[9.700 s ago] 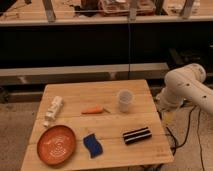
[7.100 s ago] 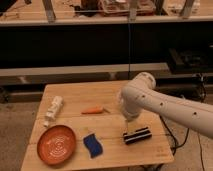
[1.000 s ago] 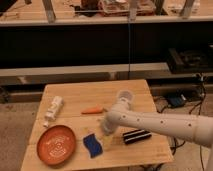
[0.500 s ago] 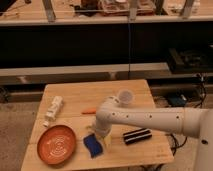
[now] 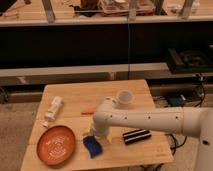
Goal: Wipe the white sponge on the table
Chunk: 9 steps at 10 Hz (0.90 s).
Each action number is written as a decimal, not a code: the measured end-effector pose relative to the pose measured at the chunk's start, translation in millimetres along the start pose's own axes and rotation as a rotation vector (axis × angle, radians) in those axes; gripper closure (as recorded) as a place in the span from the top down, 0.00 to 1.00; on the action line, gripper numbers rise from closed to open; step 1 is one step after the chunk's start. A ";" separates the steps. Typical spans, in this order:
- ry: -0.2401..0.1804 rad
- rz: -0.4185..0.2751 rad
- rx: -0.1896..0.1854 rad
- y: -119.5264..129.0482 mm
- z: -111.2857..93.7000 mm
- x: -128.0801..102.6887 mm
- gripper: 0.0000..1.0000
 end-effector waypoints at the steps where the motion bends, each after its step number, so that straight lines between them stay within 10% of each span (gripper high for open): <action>1: 0.004 0.008 0.000 -1.3 -0.3 -0.4 0.80; 3: 0.018 -0.043 0.024 -5.6 0.7 -5.8 0.80; 9: 0.099 -0.761 -0.006 -22.8 8.0 -30.0 0.80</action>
